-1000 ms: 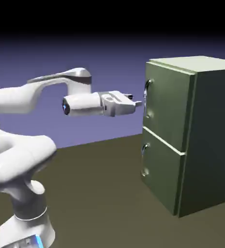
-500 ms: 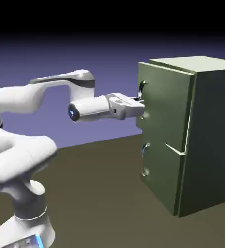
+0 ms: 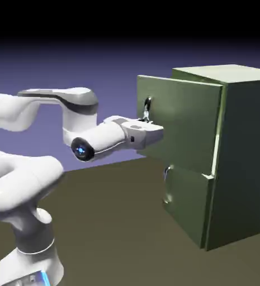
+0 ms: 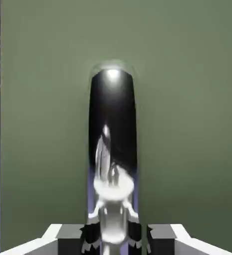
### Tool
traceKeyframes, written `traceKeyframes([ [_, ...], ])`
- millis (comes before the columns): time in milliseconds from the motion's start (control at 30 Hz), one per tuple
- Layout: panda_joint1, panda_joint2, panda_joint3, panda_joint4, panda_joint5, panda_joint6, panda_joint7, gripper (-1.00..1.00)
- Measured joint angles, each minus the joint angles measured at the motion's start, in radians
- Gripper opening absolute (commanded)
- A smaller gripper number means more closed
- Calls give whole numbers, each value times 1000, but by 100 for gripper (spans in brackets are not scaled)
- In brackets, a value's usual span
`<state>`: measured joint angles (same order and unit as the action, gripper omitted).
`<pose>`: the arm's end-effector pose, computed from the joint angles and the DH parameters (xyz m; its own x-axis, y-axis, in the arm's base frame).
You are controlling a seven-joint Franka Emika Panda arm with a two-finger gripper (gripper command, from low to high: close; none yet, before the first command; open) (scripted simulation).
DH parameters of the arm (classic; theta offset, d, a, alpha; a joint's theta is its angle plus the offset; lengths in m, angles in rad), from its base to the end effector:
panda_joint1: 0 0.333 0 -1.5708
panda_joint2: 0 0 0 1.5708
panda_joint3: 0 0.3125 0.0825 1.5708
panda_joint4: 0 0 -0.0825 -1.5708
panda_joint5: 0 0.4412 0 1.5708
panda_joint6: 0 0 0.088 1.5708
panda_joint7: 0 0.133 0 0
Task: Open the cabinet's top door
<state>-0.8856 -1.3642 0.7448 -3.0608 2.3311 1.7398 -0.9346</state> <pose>0.3579 -0.0304 0.4393 0.3813 -0.5953 0.7072 0.3814 -0.5955 -0.7070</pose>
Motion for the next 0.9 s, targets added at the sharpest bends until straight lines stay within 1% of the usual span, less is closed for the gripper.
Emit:
traceKeyframes([
  [200,-132,86,-149,-7,-197,-261,-83,-100],
  [300,-239,57,-114,-10,-186,-389,-62,-100],
  [367,-305,73,-119,-2,-215,-476,-77,-100],
  [500,-432,201,-176,50,-376,-647,-186,-100],
  [633,-540,346,-202,127,-542,-774,-308,-100],
  [767,-623,491,-203,218,-698,-855,-425,-100],
  [900,-682,636,-190,320,-845,-900,-527,-100],
])
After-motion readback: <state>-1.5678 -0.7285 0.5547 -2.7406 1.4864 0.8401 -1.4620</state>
